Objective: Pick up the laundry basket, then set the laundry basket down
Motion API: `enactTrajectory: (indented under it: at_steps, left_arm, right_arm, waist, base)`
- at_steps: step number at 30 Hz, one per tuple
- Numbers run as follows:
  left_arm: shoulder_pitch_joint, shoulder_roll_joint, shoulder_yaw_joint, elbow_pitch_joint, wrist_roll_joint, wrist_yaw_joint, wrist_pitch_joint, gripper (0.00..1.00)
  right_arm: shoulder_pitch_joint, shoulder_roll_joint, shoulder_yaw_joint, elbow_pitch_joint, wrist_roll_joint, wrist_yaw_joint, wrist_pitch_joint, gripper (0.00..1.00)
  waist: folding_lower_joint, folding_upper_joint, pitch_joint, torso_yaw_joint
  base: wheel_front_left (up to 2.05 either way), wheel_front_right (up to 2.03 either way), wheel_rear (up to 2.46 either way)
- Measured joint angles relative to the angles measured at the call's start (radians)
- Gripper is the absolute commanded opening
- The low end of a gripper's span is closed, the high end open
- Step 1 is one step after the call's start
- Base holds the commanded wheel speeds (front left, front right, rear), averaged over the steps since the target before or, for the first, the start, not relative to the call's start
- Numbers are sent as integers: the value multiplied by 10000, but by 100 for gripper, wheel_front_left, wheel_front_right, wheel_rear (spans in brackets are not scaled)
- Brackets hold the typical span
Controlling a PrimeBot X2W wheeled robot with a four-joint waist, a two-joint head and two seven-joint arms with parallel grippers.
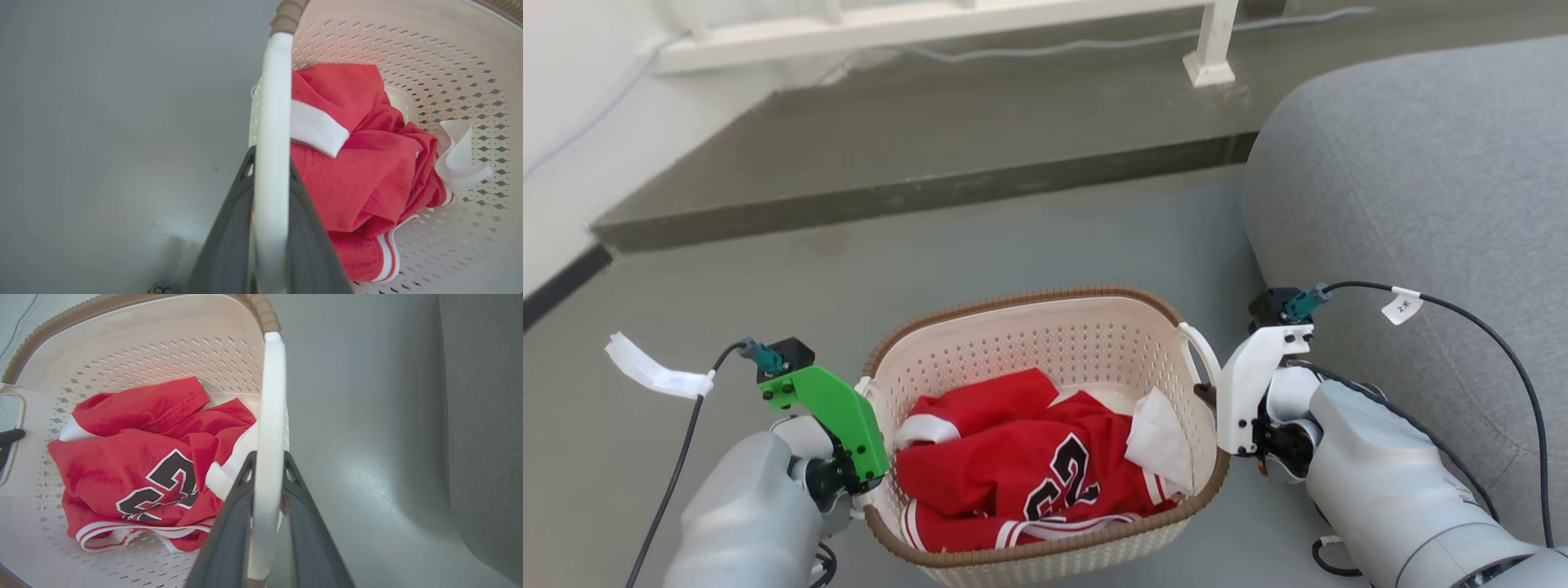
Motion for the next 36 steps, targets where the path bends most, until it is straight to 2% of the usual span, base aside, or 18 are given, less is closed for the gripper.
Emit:
enactTrajectory:
  at_steps: [20, 36]
  left_arm:
    - [855, 50, 38, 48, -330, 0, 376, 0]
    - [920, 81, 33, 58, -334, 0, 523, 0]
  right_arm:
    - [940, -12, 305, -128, 832, -2, 408, 0]
    - [997, -10, 397, -132, 1028, -2, 441, 0]
  waist:
    - [0, 0, -1209, -132]
    - [1, 0, -1385, -228]
  base:
    - [0, 0, 0]
    - [0, 0, 0]
